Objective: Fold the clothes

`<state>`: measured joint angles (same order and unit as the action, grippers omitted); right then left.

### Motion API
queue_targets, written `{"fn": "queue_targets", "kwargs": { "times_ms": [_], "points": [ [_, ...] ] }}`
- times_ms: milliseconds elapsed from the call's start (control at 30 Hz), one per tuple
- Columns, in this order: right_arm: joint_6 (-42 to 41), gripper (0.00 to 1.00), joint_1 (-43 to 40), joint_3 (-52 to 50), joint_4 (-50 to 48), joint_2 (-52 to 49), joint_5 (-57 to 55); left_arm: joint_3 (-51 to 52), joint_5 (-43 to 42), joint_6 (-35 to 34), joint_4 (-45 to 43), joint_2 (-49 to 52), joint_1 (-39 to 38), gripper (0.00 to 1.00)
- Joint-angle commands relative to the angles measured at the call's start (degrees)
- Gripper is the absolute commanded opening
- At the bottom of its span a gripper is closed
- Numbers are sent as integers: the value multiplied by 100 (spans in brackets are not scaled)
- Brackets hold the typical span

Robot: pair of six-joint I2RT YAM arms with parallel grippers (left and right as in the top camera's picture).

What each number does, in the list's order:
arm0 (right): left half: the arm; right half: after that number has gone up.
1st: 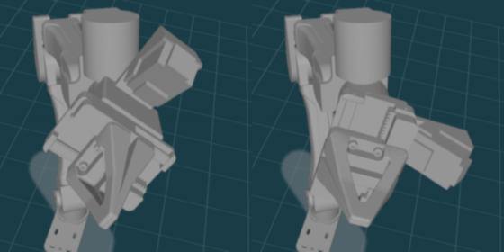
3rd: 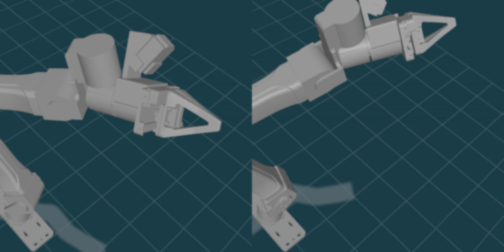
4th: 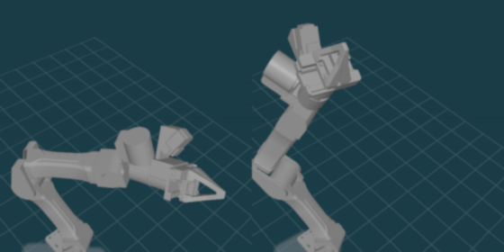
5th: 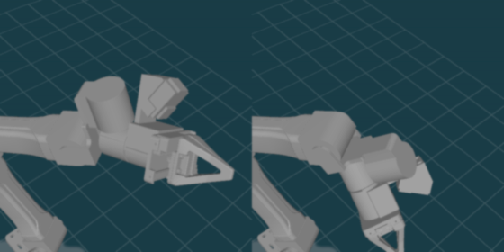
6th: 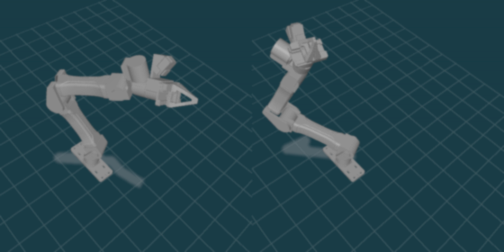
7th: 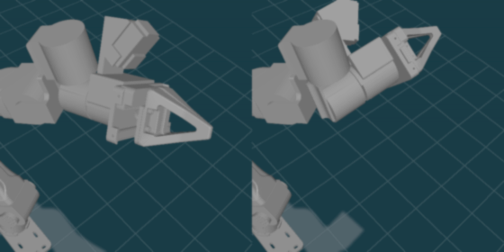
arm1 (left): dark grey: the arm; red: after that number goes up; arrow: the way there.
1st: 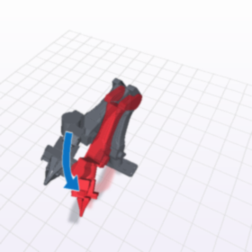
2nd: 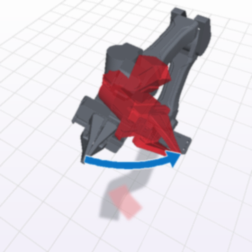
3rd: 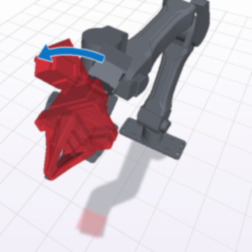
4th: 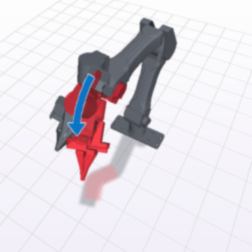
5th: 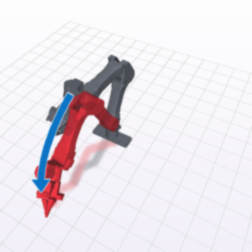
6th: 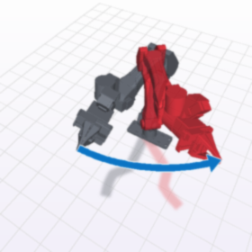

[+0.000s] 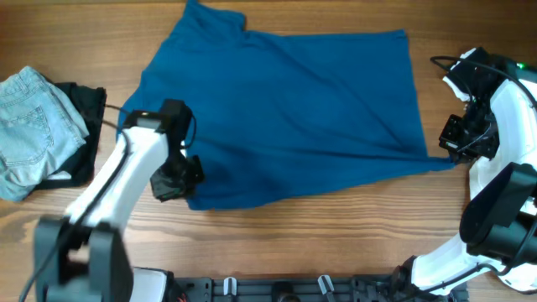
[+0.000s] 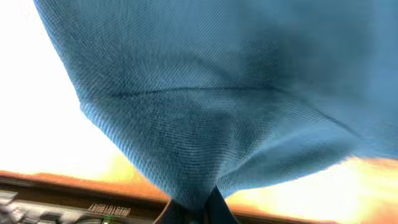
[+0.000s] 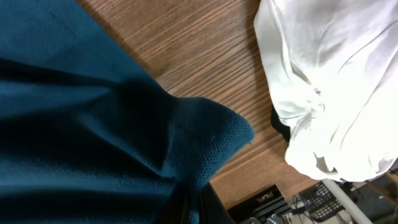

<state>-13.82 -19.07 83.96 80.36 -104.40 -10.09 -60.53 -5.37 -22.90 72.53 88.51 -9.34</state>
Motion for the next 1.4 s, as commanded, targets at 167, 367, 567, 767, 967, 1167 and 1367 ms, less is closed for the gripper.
{"fn": "queue_targets", "kwargs": {
  "times_ms": [167,367,567,767,967,1167,1367],
  "points": [
    [-33,4,-9,-15,232,352,118,-448,-107,474,704,-1235,767,4],
    [-20,4,-9,-15,474,787,116,-448,-575,769,1257,-1235,868,4],
    [66,4,-7,-15,-275,824,476,-448,-1106,597,-87,-1244,1296,4],
    [356,4,-7,-15,-1541,820,1329,-439,-1287,422,-1510,-973,1523,4],
    [511,4,129,-15,-2288,739,1508,-439,-1641,398,-2627,-341,1526,4],
    [481,4,330,-15,-2761,334,1510,-439,-1670,291,-3473,286,1526,4],
    [468,41,527,-15,-3650,-212,1685,-439,-1670,-103,-4579,730,1526,59]
  ]
}}
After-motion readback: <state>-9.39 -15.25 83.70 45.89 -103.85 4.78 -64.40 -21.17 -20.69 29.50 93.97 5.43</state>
